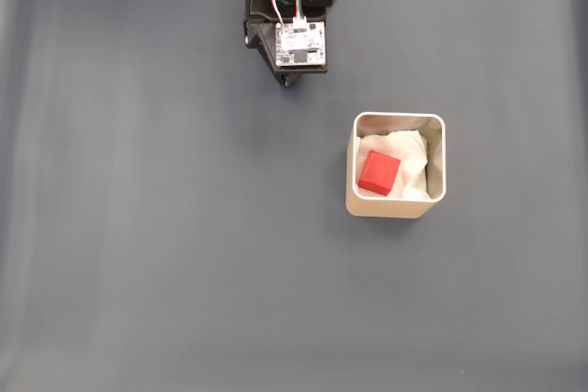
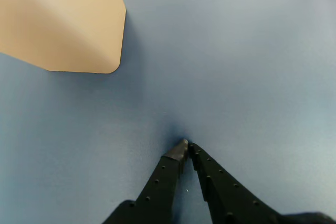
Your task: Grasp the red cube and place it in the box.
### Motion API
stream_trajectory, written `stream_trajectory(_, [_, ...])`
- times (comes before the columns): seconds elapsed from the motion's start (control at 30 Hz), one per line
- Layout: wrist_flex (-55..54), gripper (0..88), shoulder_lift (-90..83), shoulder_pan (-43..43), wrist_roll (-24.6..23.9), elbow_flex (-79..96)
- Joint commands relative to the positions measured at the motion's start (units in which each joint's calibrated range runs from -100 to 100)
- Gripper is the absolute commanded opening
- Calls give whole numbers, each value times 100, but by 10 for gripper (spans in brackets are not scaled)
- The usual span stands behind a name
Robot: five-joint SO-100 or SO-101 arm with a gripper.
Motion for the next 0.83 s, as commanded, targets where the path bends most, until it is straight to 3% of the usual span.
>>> stream_trajectory(0.0, [78, 8, -173, 56, 34, 36])
stream_trajectory(0.17, [119, 8, -173, 56, 269, 36])
stream_trajectory(0.8, [119, 8, -173, 56, 269, 36])
